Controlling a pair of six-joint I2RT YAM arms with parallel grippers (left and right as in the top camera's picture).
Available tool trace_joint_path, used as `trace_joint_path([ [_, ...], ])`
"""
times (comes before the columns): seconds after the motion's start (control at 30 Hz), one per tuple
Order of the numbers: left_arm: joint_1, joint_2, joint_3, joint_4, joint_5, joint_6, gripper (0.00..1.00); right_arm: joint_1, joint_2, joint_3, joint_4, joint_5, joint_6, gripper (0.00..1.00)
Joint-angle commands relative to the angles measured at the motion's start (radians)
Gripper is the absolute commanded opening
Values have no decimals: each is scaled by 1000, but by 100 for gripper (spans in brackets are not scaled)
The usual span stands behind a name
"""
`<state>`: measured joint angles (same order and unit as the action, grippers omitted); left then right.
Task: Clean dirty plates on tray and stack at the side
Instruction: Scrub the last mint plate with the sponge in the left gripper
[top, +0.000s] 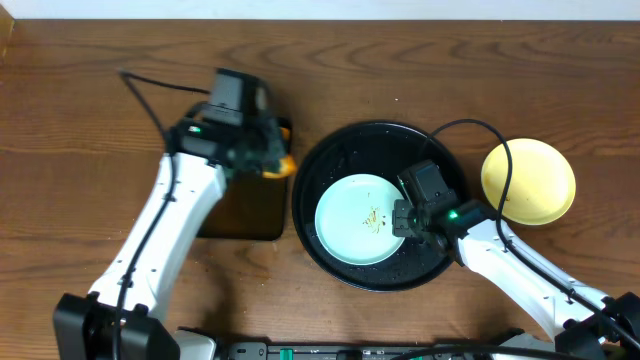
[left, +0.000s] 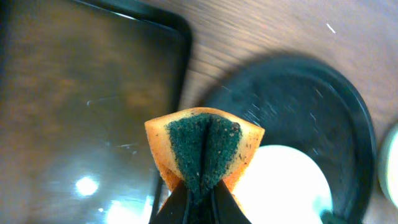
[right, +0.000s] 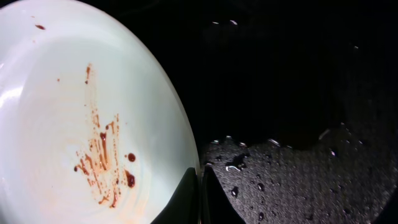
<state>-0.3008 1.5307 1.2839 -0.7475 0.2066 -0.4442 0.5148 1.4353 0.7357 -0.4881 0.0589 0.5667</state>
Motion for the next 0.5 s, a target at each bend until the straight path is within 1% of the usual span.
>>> trace_joint_path([
  [0.0, -83, 38, -18, 7, 22, -15, 8, -6, 10, -4, -24, 43, 43, 1],
  [0.1, -157, 82, -18, 12, 22, -52, 8, -6, 43, -6, -29, 42, 43, 1],
  [0.3, -265, 177, -18, 39, 23, -67, 8, -25, 89, -6, 14, 46, 42, 1],
  [0.4, -303, 218, -18, 66, 58, -67, 8, -40, 89, -6, 47, 48, 42, 1],
  [0.47, -320, 242, -18, 100, 110, -68, 8, -43, 89, -6, 50, 41, 42, 1],
])
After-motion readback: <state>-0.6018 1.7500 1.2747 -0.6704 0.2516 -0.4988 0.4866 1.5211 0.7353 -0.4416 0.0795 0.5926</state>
